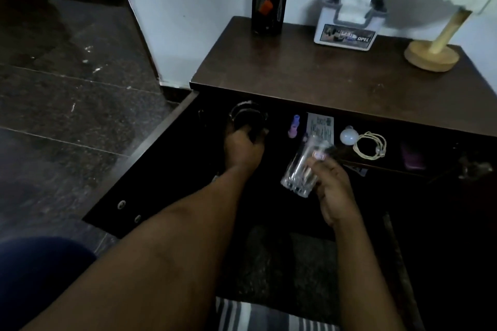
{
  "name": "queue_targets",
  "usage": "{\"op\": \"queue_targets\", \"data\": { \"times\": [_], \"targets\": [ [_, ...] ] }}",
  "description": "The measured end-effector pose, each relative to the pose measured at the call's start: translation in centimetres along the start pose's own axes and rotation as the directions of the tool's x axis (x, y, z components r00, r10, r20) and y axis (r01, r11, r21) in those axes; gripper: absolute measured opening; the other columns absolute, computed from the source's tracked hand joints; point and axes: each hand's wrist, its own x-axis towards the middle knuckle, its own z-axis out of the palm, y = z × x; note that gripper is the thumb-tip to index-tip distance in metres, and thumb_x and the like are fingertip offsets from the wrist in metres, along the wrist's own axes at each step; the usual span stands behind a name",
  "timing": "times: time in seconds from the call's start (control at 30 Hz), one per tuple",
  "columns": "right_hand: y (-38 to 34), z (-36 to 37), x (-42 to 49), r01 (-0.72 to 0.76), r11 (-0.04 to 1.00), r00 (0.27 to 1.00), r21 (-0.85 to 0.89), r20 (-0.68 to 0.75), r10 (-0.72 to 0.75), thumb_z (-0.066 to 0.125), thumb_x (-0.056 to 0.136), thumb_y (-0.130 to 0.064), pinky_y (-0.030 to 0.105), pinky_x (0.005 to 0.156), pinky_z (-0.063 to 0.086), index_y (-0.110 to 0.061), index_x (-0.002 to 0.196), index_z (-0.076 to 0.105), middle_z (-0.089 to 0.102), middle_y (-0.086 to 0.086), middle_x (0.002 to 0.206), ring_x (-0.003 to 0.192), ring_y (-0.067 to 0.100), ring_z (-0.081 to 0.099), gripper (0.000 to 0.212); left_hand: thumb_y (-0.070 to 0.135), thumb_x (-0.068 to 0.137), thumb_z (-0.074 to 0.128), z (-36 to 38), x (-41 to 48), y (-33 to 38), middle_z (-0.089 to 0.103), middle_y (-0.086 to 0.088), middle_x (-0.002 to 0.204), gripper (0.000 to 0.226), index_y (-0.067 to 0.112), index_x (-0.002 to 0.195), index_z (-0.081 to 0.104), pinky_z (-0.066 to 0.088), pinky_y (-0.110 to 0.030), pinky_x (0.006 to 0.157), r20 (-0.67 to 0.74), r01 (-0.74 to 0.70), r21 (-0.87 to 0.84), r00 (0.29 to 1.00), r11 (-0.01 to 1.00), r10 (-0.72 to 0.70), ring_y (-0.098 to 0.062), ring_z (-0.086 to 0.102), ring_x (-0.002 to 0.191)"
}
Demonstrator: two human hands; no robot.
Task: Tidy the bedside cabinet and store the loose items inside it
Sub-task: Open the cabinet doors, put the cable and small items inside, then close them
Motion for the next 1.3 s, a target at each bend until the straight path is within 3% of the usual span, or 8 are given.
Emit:
{"op": "queue_targets", "data": {
  "times": [0.13,0.3,0.47,0.6,0.77,0.87,1.07,1.3],
  "targets": [
    [0.0,1.6,3.7,0.041,0.999,0.996,-0.032,-0.077,-0.044,0.074,0.088,-0.028,0.047,0.097,0.053,-0.012,0.115,0.073,0.074,0.013,0.116,0.111,0.033,0.069,0.031,0.04,0.098,0.064,1.5,2.6,-0.5,0.067,-0.019,0.13,0.036,0.012,0.119,0.075,0.031,-0.027,0.112,0.033,0.065,0.01,0.997,0.998,-0.065,-0.034,0.052,0.132],
    [-0.8,3.0,6.4,-0.003,0.998,0.989,-0.064,-0.146,-0.006,0.077,0.089,-0.024,0.026,0.064,0.055,-0.004,0.116,0.072,0.074,0.003,0.091,0.078,0.013,0.072,0.034,0.034,0.099,0.064,2.5,4.4,-1.7,0.067,-0.014,0.135,0.036,0.011,0.124,0.072,0.034,-0.032,0.114,0.018,0.11,0.061,0.994,0.992,-0.112,-0.031,0.055,0.134],
    [-3.0,4.2,8.8,-0.171,0.985,0.979,-0.032,-0.114,0.166,0.08,0.083,-0.042,0.03,0.064,0.052,-0.017,0.097,0.075,0.068,0.011,0.099,0.079,0.022,0.066,0.029,0.034,0.1,0.061,2.9,4.9,-2.8,0.061,-0.016,0.142,0.042,0.012,0.135,0.066,0.034,-0.04,0.118,0.045,0.093,0.131,0.994,0.987,-0.099,-0.034,0.052,0.137],
    [-4.5,6.7,10.7,-0.272,0.957,0.946,0.102,-0.155,0.285,0.055,0.102,-0.023,0.034,0.066,0.059,-0.015,0.085,0.067,0.072,0.002,0.074,0.074,0.017,0.067,0.022,0.034,0.096,0.066,3.0,5.3,-3.0,0.066,-0.015,0.136,0.042,0.012,0.132,0.069,0.041,-0.041,0.113,0.054,0.126,0.05,0.99,0.991,-0.129,-0.033,0.058,0.13],
    [-4.6,10.8,12.2,-0.329,0.932,0.918,0.149,-0.182,0.353,0.038,0.108,-0.013,0.044,0.077,0.056,-0.013,0.085,0.061,0.07,0.005,0.07,0.073,0.022,0.063,0.032,0.034,0.097,0.064,2.1,4.2,-3.8,0.036,-0.022,0.16,0.068,0.005,0.153,0.041,0.01,-0.038,0.124,0.008,0.122,0.056,0.992,0.991,-0.123,-0.036,0.028,0.151],
    [-3.9,12.6,12.8,-0.348,0.935,0.918,0.071,-0.176,0.355,0.042,0.108,-0.012,0.04,0.083,0.056,-0.011,0.085,0.061,0.066,0.008,0.082,0.074,0.021,0.062,0.03,0.032,0.097,0.066,2.0,3.6,-4.0,0.023,-0.021,0.166,0.08,0.007,0.16,0.023,0.009,-0.035,0.125,0.009,0.15,-0.053,0.989,0.987,-0.15,-0.034,0.019,0.155],
    [-3.8,14.6,13.4,-0.358,0.934,0.922,-0.023,-0.165,0.349,0.042,0.109,-0.01,0.022,0.039,0.051,-0.009,0.075,0.056,0.063,0.001,0.044,0.033,0.01,0.059,0.037,0.031,0.101,0.061,1.4,3.4,-2.7,0.015,-0.015,0.17,0.084,0.015,0.164,0.007,0.012,-0.036,0.124,0.024,0.224,-0.169,0.974,0.96,-0.224,-0.029,0.018,0.156],
    [-3.7,15.6,13.0,-0.368,0.905,0.929,-0.216,-0.117,0.35,0.039,0.111,-0.015,0.018,0.04,0.047,-0.01,0.1,0.062,0.058,0.003,0.071,0.062,0.014,0.053,0.025,0.027,0.108,0.045,1.5,4.3,-2.6,0.004,-0.015,0.171,0.071,0.013,0.164,0.003,0.003,-0.035,0.125,0.067,0.275,-0.127,0.961,0.953,-0.268,-0.028,0.009,0.158]
  ]
}}
